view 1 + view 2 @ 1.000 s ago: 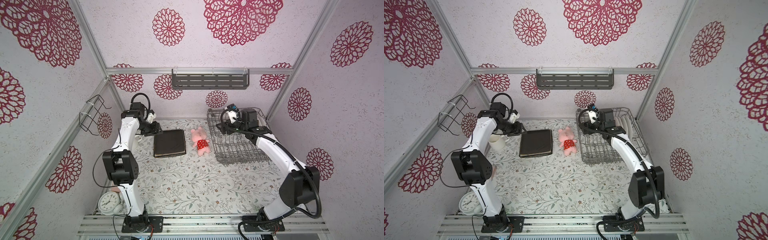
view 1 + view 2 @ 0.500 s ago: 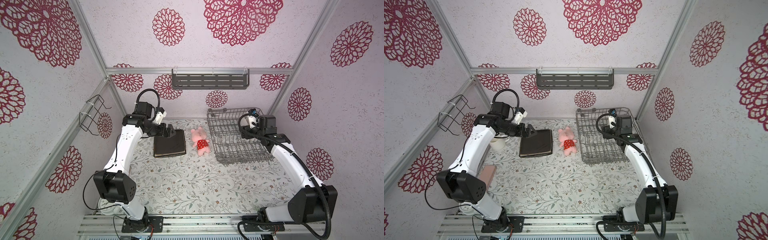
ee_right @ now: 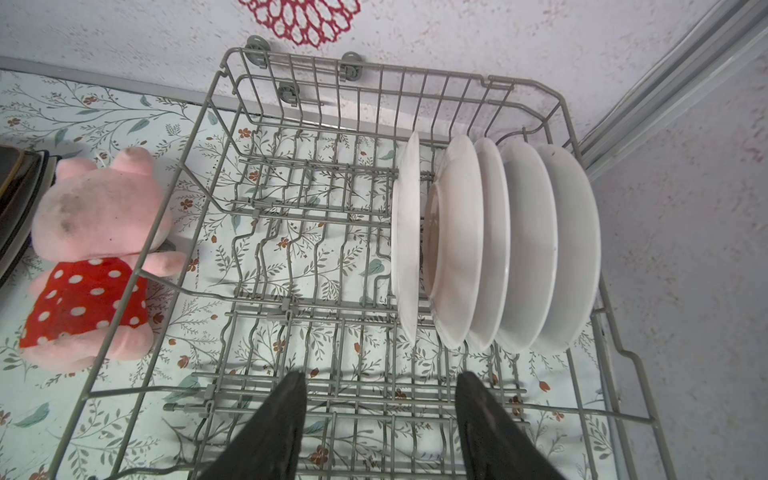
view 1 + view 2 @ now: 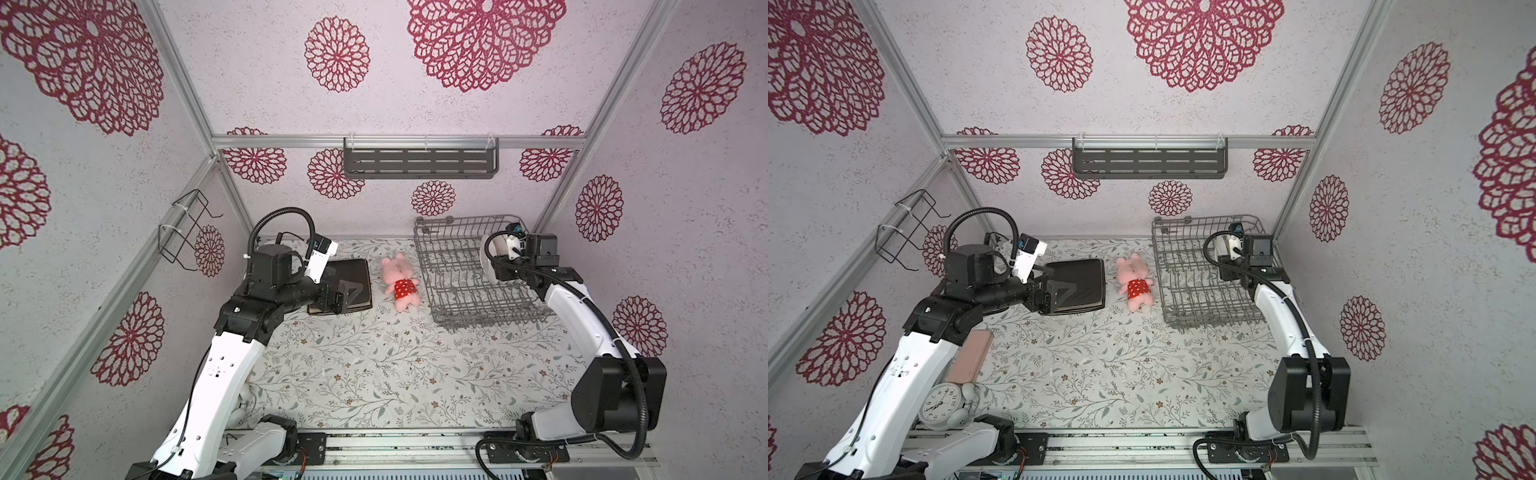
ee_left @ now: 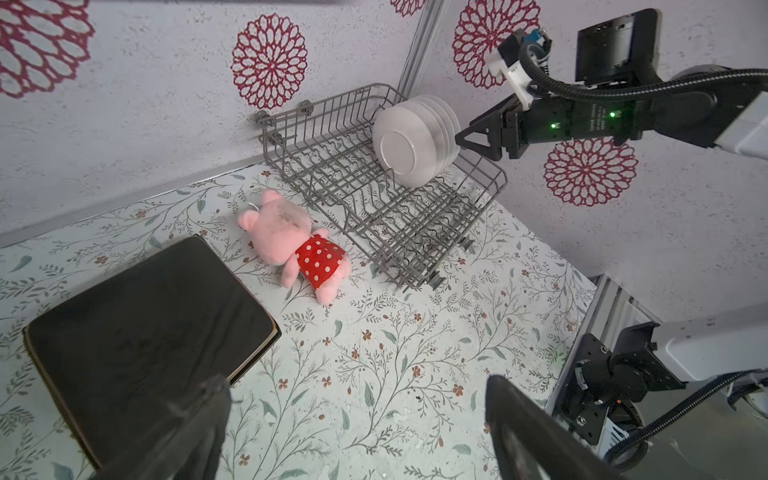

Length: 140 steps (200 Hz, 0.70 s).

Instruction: Unload the plates from the dish rack

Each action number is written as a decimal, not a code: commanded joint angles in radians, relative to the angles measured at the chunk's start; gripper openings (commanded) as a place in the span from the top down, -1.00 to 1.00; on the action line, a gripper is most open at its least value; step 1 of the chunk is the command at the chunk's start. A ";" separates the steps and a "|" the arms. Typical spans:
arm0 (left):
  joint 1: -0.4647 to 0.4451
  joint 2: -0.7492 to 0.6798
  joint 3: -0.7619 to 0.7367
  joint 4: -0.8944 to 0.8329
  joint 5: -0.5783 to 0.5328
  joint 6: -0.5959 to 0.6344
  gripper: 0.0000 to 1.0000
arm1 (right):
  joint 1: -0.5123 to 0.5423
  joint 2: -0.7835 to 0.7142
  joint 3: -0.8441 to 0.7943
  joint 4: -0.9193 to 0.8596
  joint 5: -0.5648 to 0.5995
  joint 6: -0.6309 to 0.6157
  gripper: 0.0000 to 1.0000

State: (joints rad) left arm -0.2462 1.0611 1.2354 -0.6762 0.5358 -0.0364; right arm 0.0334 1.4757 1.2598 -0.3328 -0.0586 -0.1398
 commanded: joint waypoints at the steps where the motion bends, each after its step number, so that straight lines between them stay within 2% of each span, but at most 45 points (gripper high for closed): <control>1: -0.010 -0.107 -0.139 0.194 0.021 -0.008 -0.95 | -0.016 0.021 0.011 0.055 -0.011 -0.016 -0.19; 24: -0.011 -0.236 -0.245 0.239 -0.054 0.028 -0.95 | -0.029 0.041 0.007 0.088 -0.015 -0.014 -0.20; 55: -0.010 -0.352 -0.286 0.107 -0.212 0.144 -0.95 | -0.034 0.079 0.010 0.126 -0.033 -0.022 -0.25; 81: -0.004 -0.441 -0.350 0.072 -0.312 0.138 -0.95 | -0.036 0.111 0.010 0.154 -0.046 -0.035 -0.32; 108: -0.004 -0.624 -0.471 0.113 -0.521 0.127 -0.95 | -0.038 0.136 0.009 0.169 -0.052 -0.037 -0.38; 127: -0.001 -0.786 -0.552 0.130 -0.715 0.109 -0.95 | -0.039 0.149 0.017 0.161 -0.053 -0.045 -0.40; 134: 0.001 -0.841 -0.577 0.142 -0.718 0.110 -0.95 | -0.040 0.152 0.022 0.155 -0.052 -0.049 -0.40; 140: 0.008 -0.878 -0.587 0.140 -0.659 0.123 -0.95 | -0.040 0.154 0.024 0.153 -0.052 -0.049 -0.40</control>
State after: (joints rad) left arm -0.2501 0.3176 0.6956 -0.5663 0.0025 0.0612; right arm 0.0021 1.6329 1.2598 -0.1974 -0.0940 -0.1658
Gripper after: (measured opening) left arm 0.974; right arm 0.699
